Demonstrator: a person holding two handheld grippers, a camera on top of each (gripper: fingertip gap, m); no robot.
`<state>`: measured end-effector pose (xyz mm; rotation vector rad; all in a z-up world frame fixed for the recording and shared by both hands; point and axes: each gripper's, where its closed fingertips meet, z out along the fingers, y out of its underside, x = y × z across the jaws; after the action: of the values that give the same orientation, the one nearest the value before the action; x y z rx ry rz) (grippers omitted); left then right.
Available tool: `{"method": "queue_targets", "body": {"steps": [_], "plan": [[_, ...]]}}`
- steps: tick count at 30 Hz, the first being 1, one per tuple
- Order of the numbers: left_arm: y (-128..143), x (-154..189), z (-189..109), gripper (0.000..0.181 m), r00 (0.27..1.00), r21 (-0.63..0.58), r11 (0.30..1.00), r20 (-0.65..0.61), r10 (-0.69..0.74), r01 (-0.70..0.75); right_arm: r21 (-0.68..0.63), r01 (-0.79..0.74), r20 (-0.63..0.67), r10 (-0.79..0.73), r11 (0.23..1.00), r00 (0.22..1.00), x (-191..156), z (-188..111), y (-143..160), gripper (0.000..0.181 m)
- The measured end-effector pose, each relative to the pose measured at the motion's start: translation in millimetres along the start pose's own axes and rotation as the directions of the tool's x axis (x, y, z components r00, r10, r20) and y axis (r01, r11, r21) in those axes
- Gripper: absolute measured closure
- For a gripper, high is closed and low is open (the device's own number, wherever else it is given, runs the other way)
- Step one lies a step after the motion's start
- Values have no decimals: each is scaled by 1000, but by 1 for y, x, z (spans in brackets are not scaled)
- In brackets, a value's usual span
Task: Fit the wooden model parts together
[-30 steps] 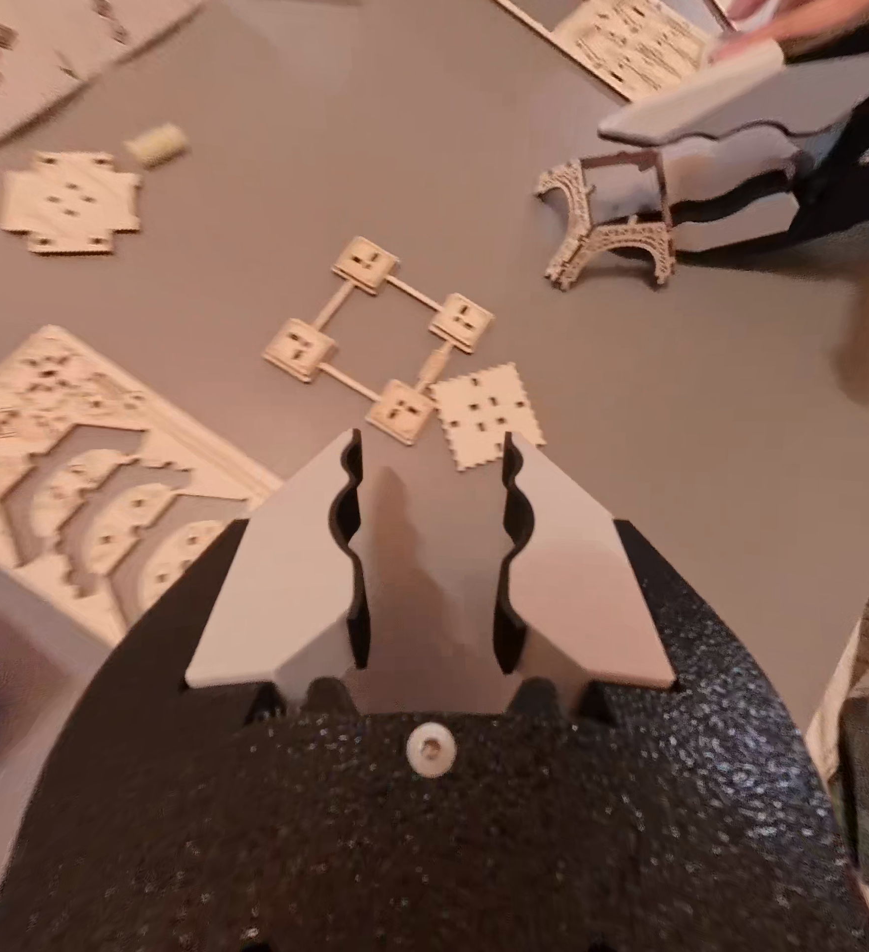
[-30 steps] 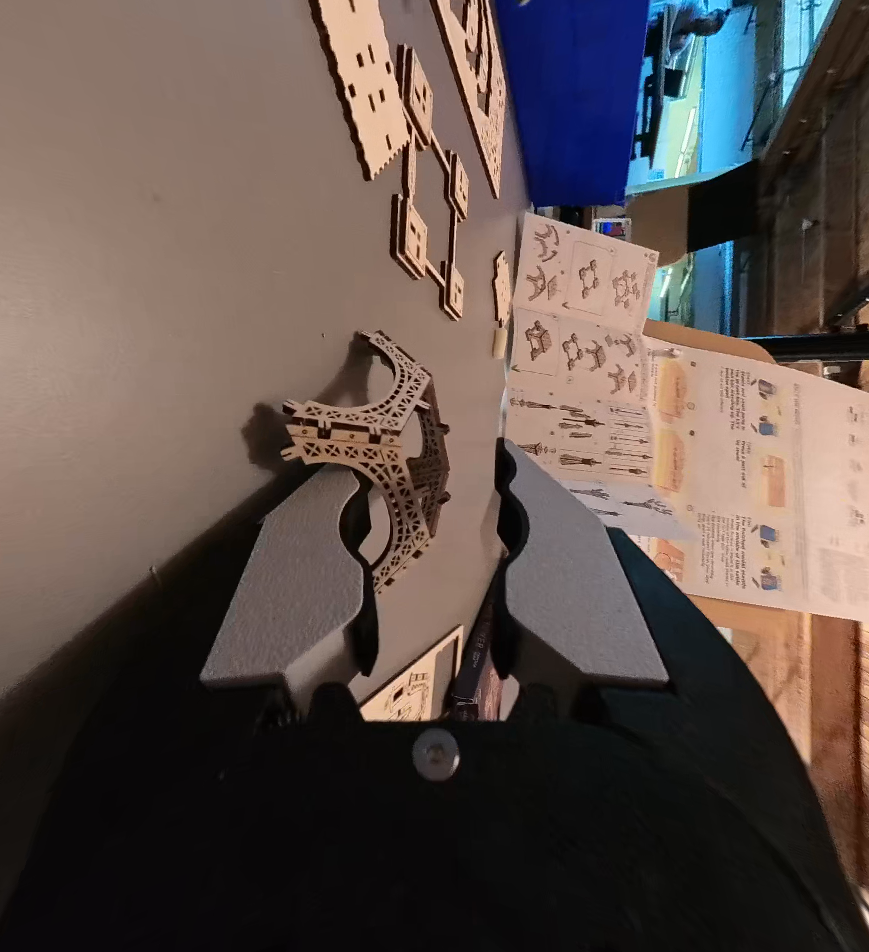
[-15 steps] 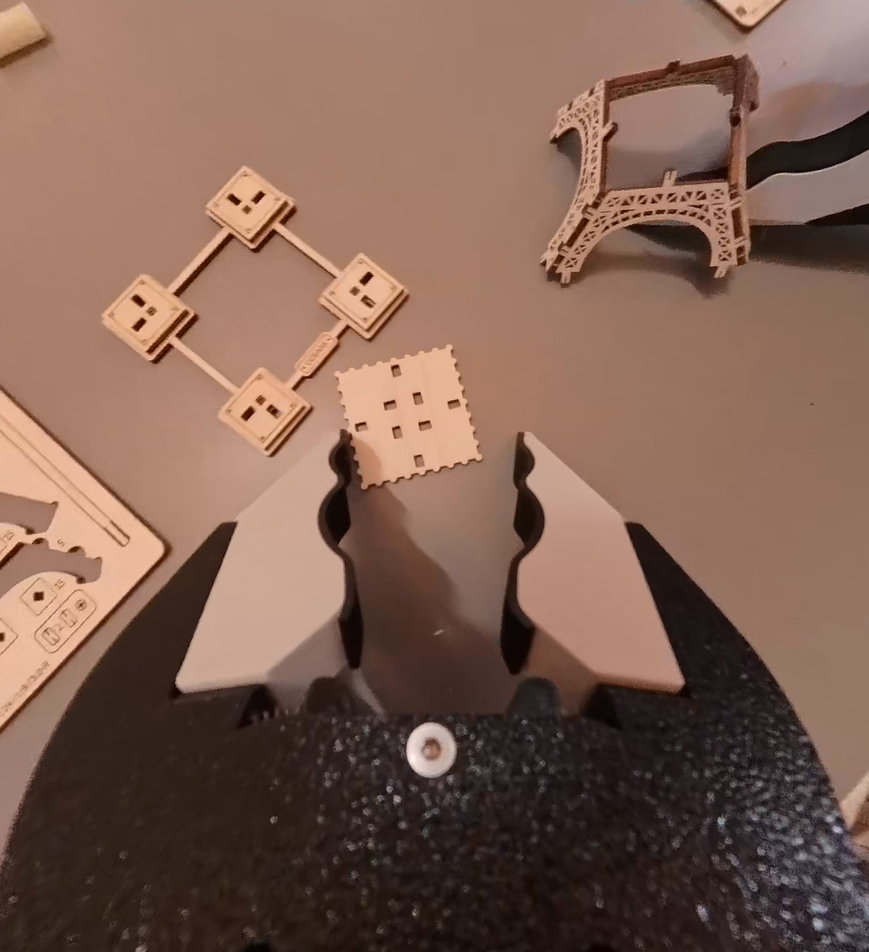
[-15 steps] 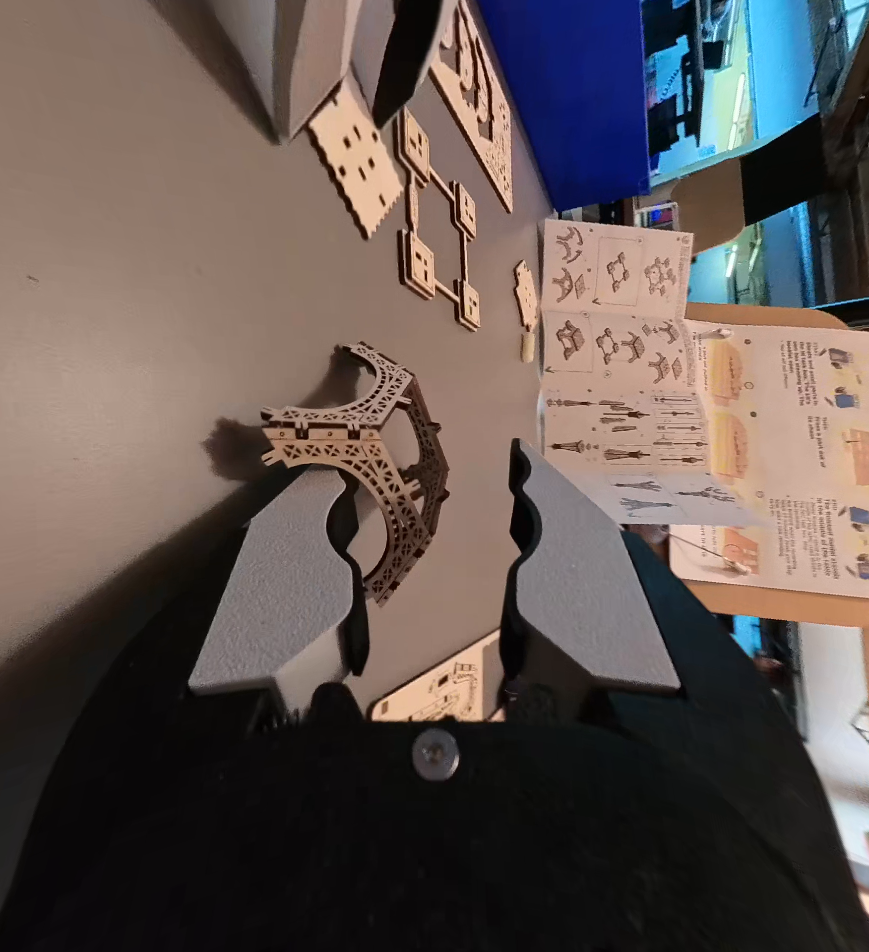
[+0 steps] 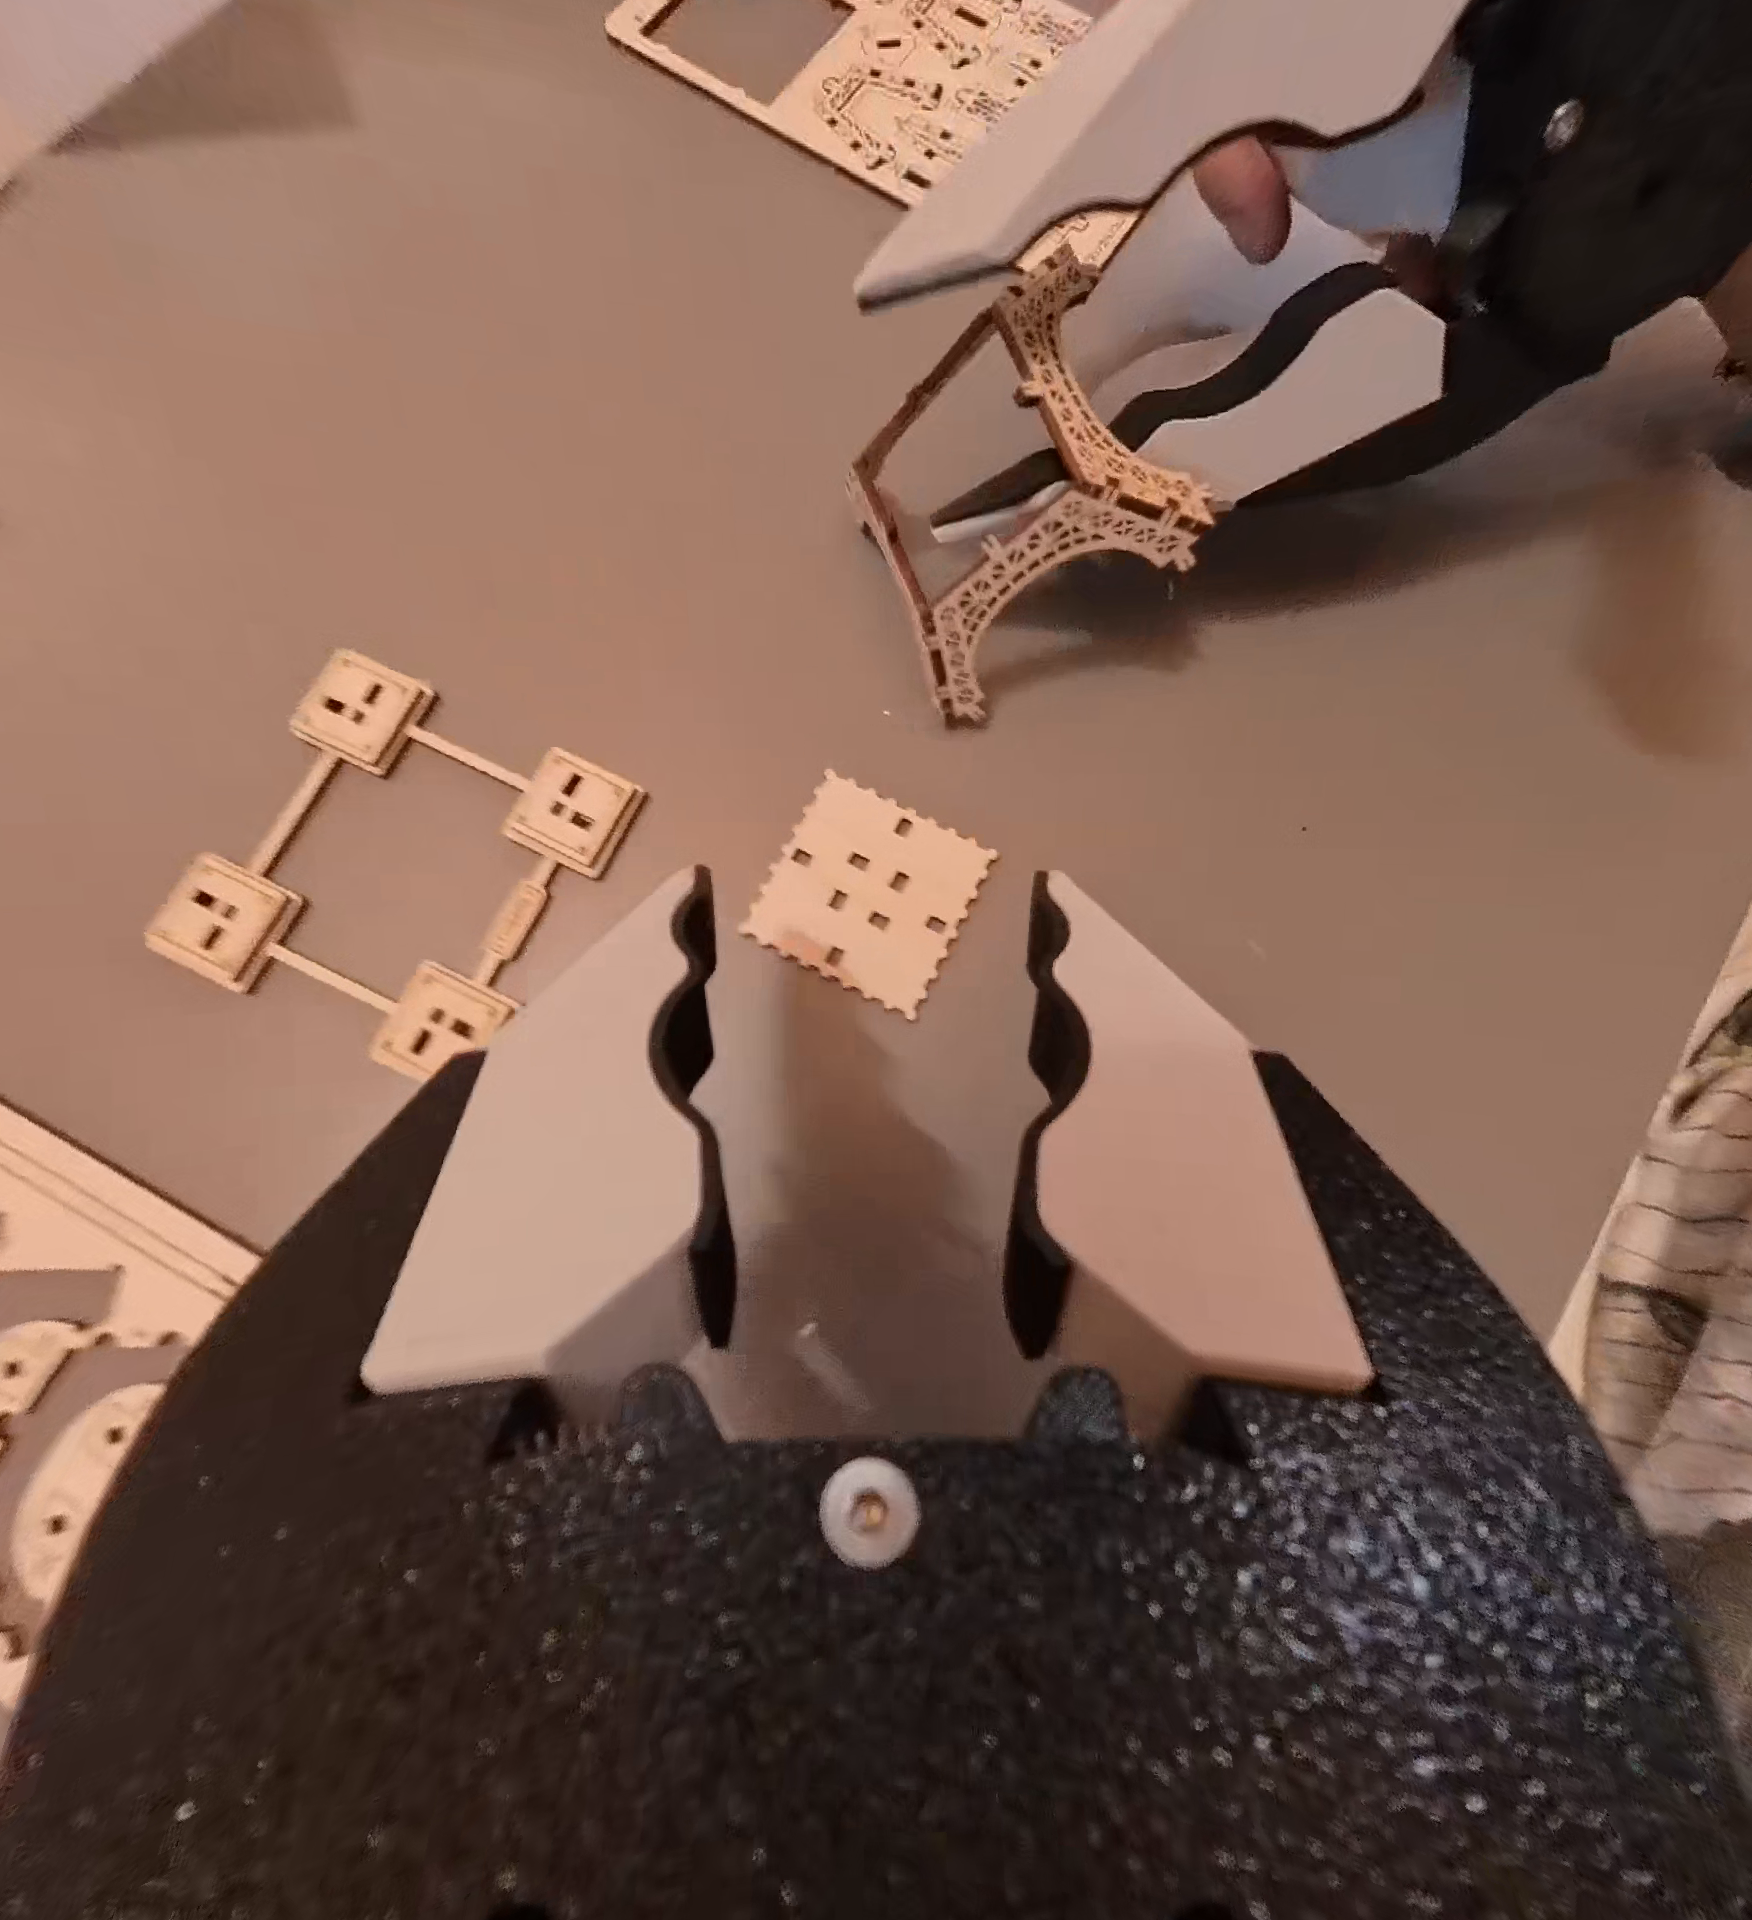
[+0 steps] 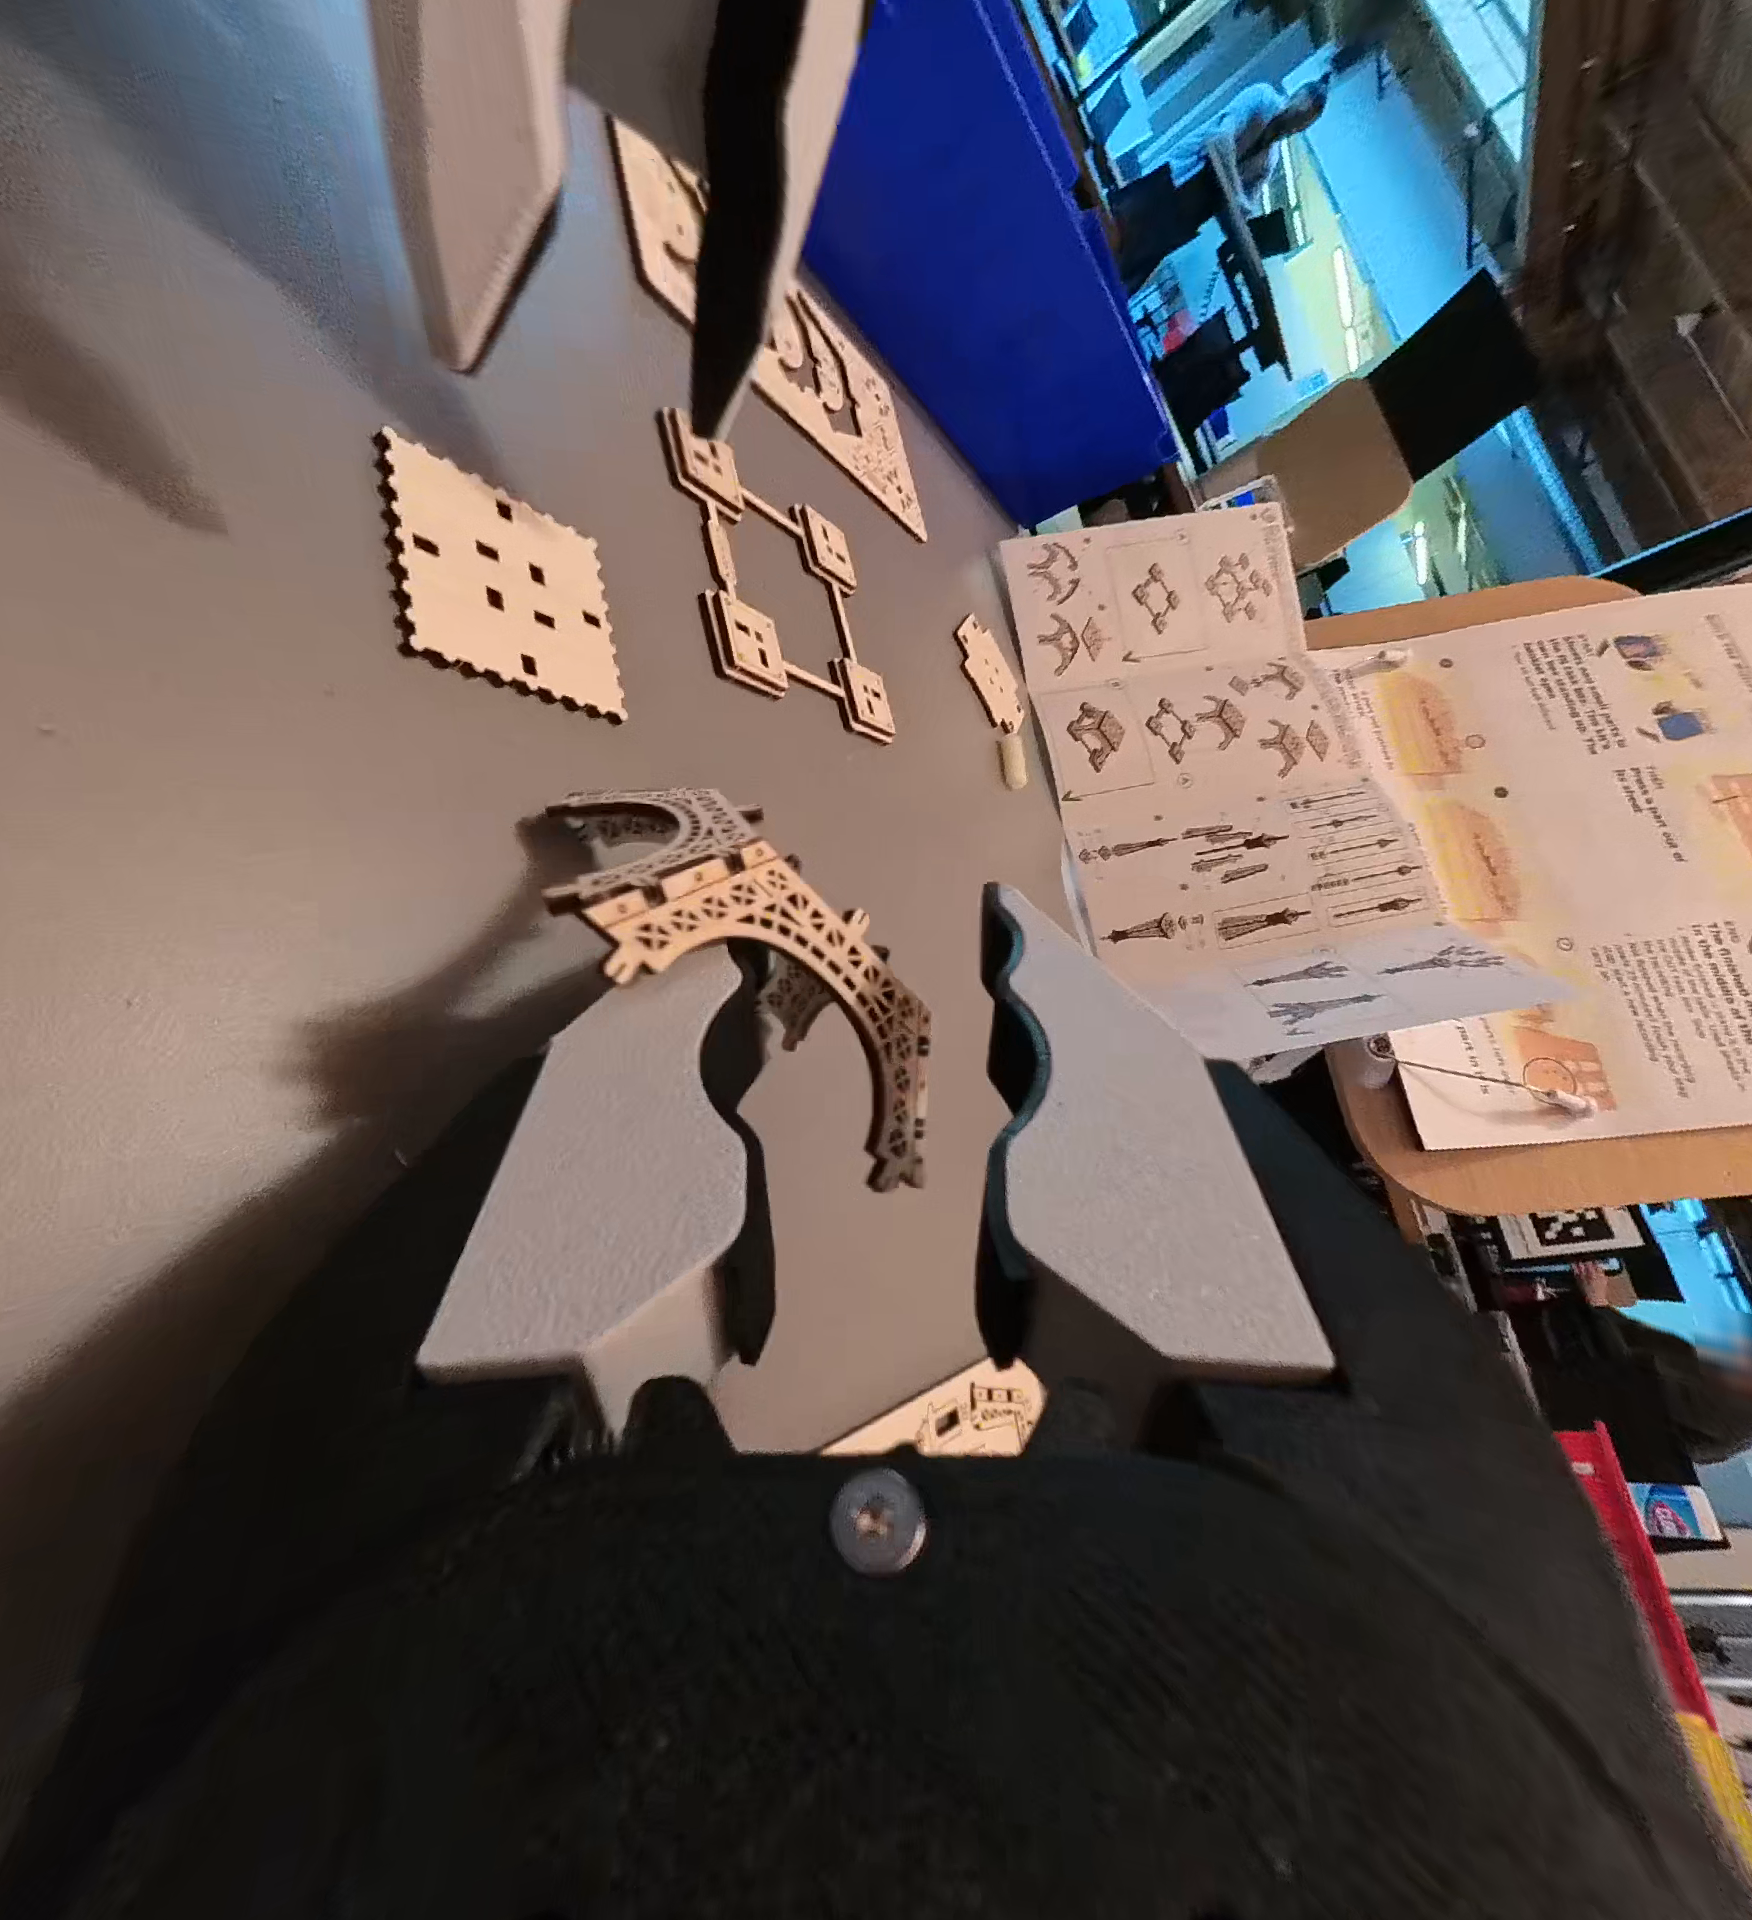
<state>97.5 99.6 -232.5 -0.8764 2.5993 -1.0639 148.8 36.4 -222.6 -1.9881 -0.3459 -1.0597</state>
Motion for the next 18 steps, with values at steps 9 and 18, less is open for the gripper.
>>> {"method": "queue_targets", "body": {"steps": [9,18], "plan": [[-20,-1,5,130,982,-34,989,-126,141,-146,2,122,-100,-121,993,988,9,2,-12,177],[-37,10,-33,120,936,115,990,-348,-39,84,138,114,-286,-71,984,956,38,-4,-55,181]]}}
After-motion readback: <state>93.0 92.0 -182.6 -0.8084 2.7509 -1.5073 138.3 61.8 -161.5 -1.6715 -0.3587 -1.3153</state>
